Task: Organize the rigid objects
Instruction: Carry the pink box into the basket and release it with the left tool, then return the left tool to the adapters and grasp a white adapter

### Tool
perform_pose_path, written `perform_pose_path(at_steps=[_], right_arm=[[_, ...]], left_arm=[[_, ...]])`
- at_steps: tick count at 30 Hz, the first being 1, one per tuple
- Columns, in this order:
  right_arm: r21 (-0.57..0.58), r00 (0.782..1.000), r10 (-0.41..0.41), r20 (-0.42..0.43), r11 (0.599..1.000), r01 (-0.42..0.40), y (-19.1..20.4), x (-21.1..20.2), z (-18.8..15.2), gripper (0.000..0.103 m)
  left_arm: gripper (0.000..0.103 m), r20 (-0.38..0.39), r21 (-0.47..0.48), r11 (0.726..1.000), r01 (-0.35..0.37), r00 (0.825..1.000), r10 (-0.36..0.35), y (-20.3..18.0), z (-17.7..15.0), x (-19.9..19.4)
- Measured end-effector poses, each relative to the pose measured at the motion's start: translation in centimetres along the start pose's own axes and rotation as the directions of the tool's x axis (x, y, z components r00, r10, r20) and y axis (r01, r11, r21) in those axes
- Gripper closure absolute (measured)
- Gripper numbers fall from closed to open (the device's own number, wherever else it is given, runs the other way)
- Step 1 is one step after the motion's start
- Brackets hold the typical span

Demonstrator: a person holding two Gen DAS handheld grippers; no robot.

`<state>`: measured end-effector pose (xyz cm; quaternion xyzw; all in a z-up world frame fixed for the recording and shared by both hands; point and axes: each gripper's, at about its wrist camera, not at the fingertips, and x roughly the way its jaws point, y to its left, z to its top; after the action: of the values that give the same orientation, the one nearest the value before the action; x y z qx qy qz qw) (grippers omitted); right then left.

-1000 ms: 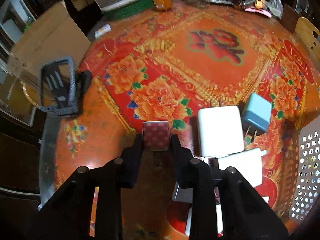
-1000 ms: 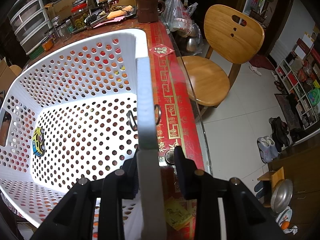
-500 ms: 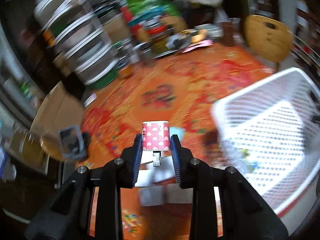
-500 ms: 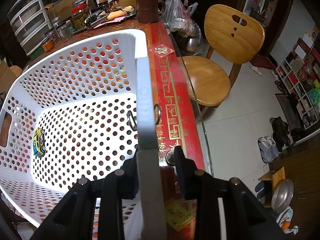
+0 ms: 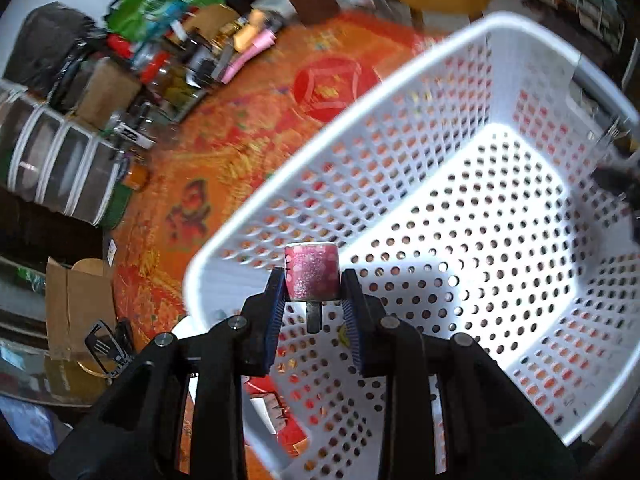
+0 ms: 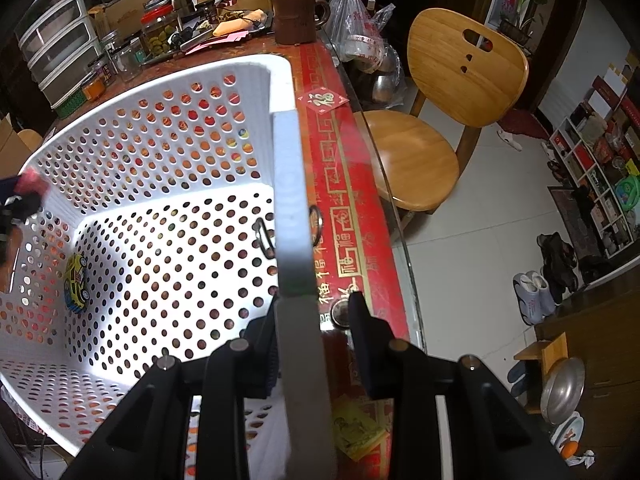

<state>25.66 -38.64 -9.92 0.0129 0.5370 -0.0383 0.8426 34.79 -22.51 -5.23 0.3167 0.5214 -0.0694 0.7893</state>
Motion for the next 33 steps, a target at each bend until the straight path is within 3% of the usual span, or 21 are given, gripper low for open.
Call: perform_pose_path(at_steps=[7,21,23,25,27,33], right_arm=[[-0.002,1.000,0.006,-0.001,1.000,-0.006,-0.1,0.0,0.1,0.074],[-0.006,1.000,0.011,-0.003,1.000,-0.011,0.0,0.1,0.2,0.074],[-0.006,1.000,0.010,-0.003,1.000,-0.010,0.0,0.1,0.2,0.074],[-0.006,1.000,0.011,-0.003,1.000,-0.011,0.1,0.1,0.2,0.074],[-0.006,1.000,0.012,-0.003,1.000,-0.012,0.0,0.1,0.2,0.074],[-0.005,1.000,0.011,-0.003,1.000,-0.011,0.0,0.1,0.3,0.074]], left_arm=[[0.077,-0.058,0.051,0.999,-0.007,0.998,0.010,-2.0,-0.1,2.9],[0.076,-0.110,0.081,0.997,0.012,0.994,-0.003,-1.9,0.4,5.8],[0.068,-0.097,0.081,0.997,0.009,0.995,-0.001,-1.8,0.4,5.5],[0.029,-0.070,0.088,0.996,0.007,0.998,-0.001,-1.8,0.4,4.8],[0.016,-0.031,0.094,0.996,-0.005,0.999,0.008,-1.6,0.3,4.0],[0.014,0.053,0.068,0.998,-0.006,0.999,0.002,0.4,-0.9,0.1]])
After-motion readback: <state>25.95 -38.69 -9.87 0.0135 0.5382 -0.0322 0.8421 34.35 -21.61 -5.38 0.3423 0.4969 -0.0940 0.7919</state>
